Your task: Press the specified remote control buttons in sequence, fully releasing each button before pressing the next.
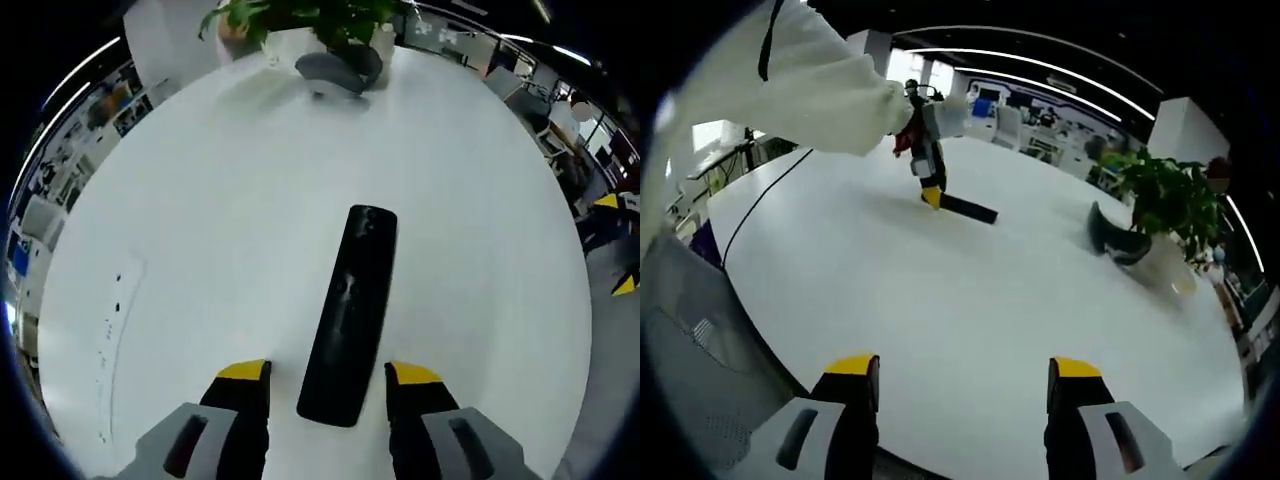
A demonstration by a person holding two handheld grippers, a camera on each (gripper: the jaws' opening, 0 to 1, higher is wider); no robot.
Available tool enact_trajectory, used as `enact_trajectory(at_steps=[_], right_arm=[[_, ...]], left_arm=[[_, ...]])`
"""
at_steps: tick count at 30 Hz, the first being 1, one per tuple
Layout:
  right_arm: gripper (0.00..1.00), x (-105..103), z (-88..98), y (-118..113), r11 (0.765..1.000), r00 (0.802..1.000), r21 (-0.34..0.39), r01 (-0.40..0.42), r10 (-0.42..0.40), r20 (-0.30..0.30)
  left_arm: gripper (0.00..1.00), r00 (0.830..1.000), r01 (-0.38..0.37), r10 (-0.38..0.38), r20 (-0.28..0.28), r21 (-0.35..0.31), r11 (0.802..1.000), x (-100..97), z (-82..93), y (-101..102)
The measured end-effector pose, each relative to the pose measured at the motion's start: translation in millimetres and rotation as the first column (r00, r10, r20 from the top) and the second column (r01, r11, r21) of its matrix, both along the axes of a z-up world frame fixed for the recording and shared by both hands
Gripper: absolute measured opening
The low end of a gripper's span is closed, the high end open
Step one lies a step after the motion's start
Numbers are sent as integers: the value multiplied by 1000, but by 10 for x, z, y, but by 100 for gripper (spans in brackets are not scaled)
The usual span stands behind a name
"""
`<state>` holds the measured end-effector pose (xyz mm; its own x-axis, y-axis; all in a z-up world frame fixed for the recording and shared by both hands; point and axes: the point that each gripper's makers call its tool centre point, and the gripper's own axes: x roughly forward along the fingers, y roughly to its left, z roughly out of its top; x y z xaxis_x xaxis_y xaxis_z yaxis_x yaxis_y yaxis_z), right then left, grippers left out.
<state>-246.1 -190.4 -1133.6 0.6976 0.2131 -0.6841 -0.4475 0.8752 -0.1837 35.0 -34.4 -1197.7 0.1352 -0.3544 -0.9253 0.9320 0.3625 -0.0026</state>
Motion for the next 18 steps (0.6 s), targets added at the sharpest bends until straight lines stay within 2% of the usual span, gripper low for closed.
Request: enact_trajectory(at_steps=[6, 12, 18], right_arm=[[66, -4, -8, -4, 1000, 1000, -4, -1, 1, -5], [65, -13, -18, 4, 1000, 1000, -11, -9, 9, -9], [64, -9, -24, -19, 1000, 1000, -18, -1, 1, -11]], left_arm=[[42, 1000, 10, -10, -3, 10, 1000, -43, 3, -19], [41, 1000, 20, -20, 2, -12, 1000, -54, 6, -18], [30, 998, 63, -63, 1, 11, 998, -144, 19, -45]])
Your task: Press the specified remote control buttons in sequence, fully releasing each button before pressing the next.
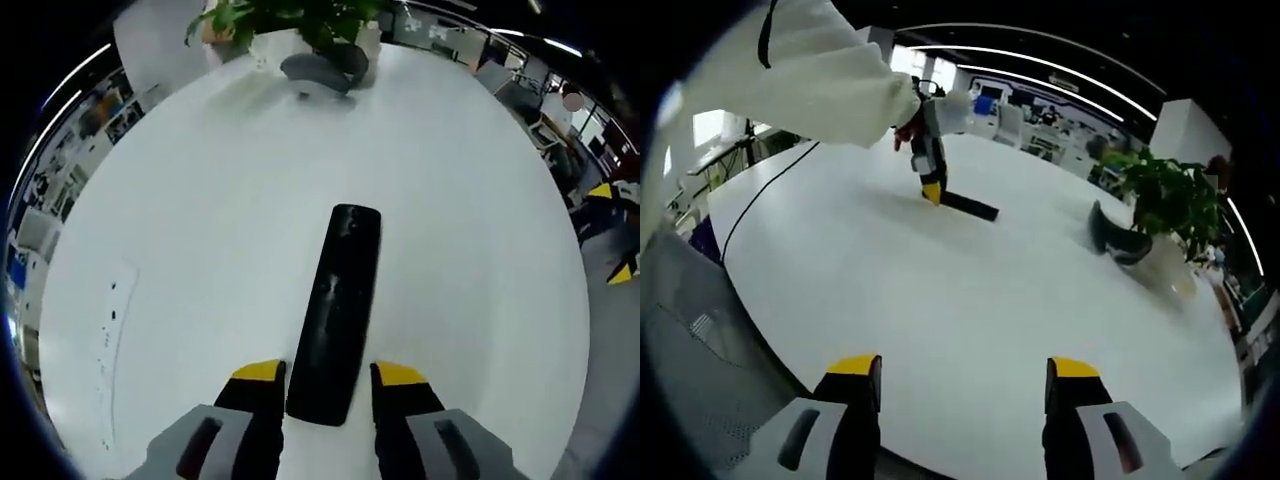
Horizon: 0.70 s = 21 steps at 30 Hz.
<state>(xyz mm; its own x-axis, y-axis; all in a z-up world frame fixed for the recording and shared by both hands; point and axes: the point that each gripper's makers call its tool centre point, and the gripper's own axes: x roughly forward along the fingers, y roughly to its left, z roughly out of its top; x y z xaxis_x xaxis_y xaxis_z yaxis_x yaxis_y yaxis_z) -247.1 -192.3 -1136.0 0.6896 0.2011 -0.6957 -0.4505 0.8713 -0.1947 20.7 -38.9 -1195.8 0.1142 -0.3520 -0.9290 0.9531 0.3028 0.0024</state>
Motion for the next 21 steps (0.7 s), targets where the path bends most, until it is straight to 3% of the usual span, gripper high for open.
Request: enact_trajectory(at_steps=[3, 10, 21], right_arm=[[64, -2, 6, 13, 1000, 1000, 5, -5, 5, 1], [63, 1, 1, 0, 1000, 1000, -1, -4, 4, 1], [61, 21, 43, -15, 1000, 1000, -10, -1, 1, 26]], left_arm=[[24, 999, 34, -35, 7, 17, 999, -23, -1, -2], [24, 1000, 4, -5, 9, 27, 1000, -39, -9, 5], [23, 1000, -27, 26, 3, 58, 998, -260, -17, -18]])
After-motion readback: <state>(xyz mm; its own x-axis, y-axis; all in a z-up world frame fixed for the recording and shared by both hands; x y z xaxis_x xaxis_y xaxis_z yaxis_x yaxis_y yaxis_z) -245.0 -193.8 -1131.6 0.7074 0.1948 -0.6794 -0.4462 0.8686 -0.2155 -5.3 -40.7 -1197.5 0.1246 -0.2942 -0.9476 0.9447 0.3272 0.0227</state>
